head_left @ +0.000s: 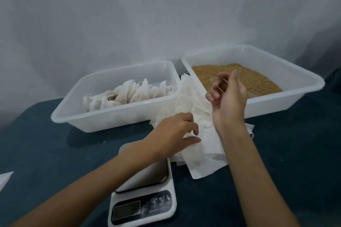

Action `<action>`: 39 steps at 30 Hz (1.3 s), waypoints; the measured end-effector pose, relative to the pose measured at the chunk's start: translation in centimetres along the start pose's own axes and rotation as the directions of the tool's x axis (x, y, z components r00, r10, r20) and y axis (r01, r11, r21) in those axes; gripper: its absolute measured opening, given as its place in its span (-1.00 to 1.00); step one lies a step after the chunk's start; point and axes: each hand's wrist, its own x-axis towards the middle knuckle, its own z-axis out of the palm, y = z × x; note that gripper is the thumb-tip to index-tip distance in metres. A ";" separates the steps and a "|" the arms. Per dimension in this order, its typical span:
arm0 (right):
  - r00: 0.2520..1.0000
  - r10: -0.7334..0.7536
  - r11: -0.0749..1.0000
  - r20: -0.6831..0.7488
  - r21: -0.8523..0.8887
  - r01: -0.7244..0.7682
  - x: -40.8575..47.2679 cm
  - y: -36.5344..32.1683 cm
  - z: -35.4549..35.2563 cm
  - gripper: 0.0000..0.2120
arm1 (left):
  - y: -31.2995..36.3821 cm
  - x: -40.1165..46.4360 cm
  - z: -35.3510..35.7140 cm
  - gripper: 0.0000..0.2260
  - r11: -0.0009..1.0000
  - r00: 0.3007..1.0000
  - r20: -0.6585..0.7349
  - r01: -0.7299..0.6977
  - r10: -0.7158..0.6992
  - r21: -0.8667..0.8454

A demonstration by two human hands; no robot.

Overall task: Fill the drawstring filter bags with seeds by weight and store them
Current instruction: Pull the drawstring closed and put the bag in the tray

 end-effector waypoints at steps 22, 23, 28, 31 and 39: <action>0.912 0.147 0.782 0.384 -0.609 0.130 -1.5 2.7 1.4 -0.72 | -2.5 -5.3 -1.6 -0.76 0.411 0.707 -0.206 0.130 -0.676 -0.902; 0.869 0.244 0.742 0.431 -0.660 0.119 -1.9 3.1 1.5 -0.65 | -2.7 -5.8 -1.6 -0.77 0.404 0.691 -0.201 0.144 -0.694 -0.903; 0.743 0.450 0.664 0.495 -0.742 0.092 -3.1 4.8 1.5 -0.68 | -3.2 -6.9 -1.3 -0.83 0.412 0.705 -0.201 0.141 -0.680 -0.900; 0.723 0.455 0.693 0.520 -0.716 0.080 -3.2 4.9 1.5 -0.70 | -3.0 -7.3 -1.3 -0.80 0.365 0.697 -0.185 0.118 -0.693 -0.924; 0.760 0.344 0.700 0.551 -0.690 0.184 -3.3 6.1 1.5 -0.83 | -3.6 -8.2 -1.4 -0.81 0.268 0.625 -0.118 0.151 -0.772 -0.951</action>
